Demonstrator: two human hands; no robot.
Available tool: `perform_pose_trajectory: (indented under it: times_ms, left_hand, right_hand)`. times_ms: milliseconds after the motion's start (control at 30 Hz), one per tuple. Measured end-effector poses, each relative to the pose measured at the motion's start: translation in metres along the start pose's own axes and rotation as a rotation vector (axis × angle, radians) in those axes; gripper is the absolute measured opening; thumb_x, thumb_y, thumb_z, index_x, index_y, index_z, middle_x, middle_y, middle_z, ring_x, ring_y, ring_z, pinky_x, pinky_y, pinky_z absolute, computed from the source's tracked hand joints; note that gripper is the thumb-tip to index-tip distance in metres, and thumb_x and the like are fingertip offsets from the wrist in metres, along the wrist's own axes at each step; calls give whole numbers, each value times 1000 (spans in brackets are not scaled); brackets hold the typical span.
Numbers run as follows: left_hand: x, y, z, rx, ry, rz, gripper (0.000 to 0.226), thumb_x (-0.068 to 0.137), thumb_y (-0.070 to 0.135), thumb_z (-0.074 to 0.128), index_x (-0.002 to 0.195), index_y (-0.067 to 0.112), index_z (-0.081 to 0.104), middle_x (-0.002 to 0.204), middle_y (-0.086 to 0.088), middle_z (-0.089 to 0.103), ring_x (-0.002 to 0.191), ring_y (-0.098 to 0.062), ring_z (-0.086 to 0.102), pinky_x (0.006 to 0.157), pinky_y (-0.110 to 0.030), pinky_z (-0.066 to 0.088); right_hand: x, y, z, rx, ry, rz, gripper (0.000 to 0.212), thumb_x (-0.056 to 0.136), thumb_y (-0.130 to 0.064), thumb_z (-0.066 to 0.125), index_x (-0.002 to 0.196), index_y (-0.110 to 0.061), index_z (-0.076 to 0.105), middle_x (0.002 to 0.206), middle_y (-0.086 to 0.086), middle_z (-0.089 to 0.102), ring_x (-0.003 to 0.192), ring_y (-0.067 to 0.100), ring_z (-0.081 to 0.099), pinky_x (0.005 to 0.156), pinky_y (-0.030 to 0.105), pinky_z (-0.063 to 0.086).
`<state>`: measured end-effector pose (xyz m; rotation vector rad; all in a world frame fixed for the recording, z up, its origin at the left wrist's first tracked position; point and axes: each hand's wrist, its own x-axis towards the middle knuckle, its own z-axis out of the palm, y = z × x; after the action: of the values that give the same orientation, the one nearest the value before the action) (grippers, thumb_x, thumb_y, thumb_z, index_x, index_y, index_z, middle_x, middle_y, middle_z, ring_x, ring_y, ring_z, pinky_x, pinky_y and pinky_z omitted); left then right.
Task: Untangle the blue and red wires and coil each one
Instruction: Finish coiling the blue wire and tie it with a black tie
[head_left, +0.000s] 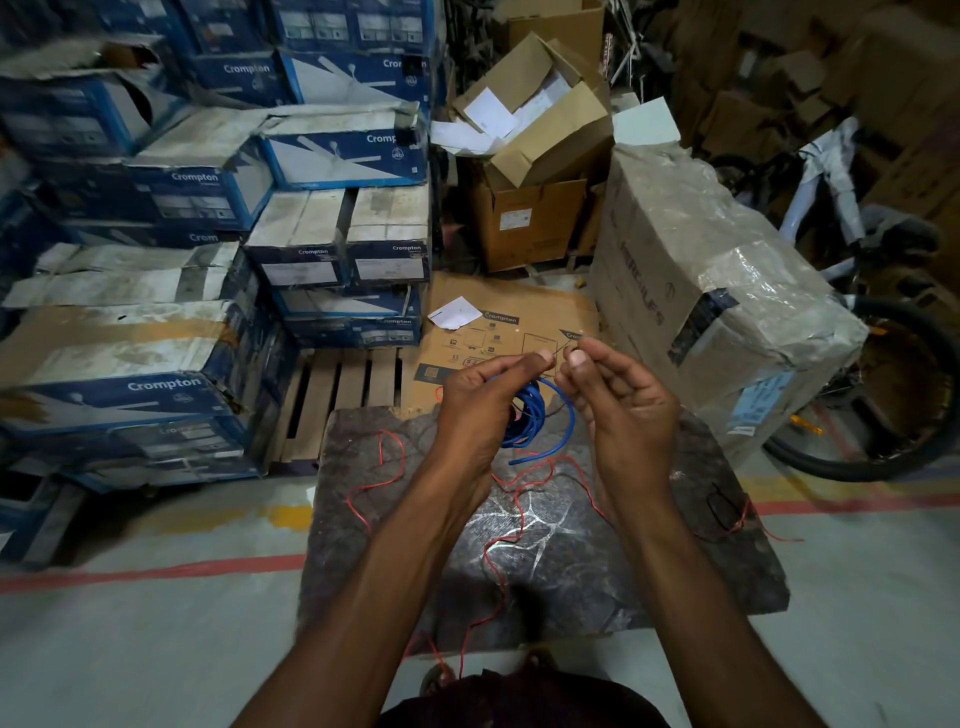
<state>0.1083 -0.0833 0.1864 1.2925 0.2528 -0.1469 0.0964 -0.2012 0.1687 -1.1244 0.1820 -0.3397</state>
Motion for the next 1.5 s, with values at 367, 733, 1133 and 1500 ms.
perform_pose_trajectory:
  times_ms: [367,733,1133,1500]
  left_hand:
    - [-2,4,-1,55,-57,9,17,80,27,80,86,10,80,74,-4,66,68,-12,52,61,-21,39]
    - [0,9,-1,125,-69,32,11,82,26,79,72,21,79,62,3,64,63,-13,51,58,-21,37]
    - [4,8,-4,98,-99,42,14,82,29,78,83,16,81,73,-5,64,71,-19,47,62,-28,35]
    - [7,8,-7,131,-84,44,11,83,24,76,79,15,80,57,4,60,50,-6,44,49,-17,34]
  right_hand:
    - [3,-10,-5,97,-20,54,20,88,3,70,103,-11,72,91,1,79,85,11,74,80,24,61]
    - [6,-13,-7,49,-55,28,28,74,-11,77,102,-10,73,91,3,80,86,13,75,79,24,61]
    - [10,-9,-7,-86,-99,-29,27,83,0,75,107,-12,71,85,-2,79,82,11,73,80,24,61]
    - [19,-18,-20,-277,-213,-27,11,97,-2,64,97,-8,73,91,3,79,89,17,74,81,29,63]
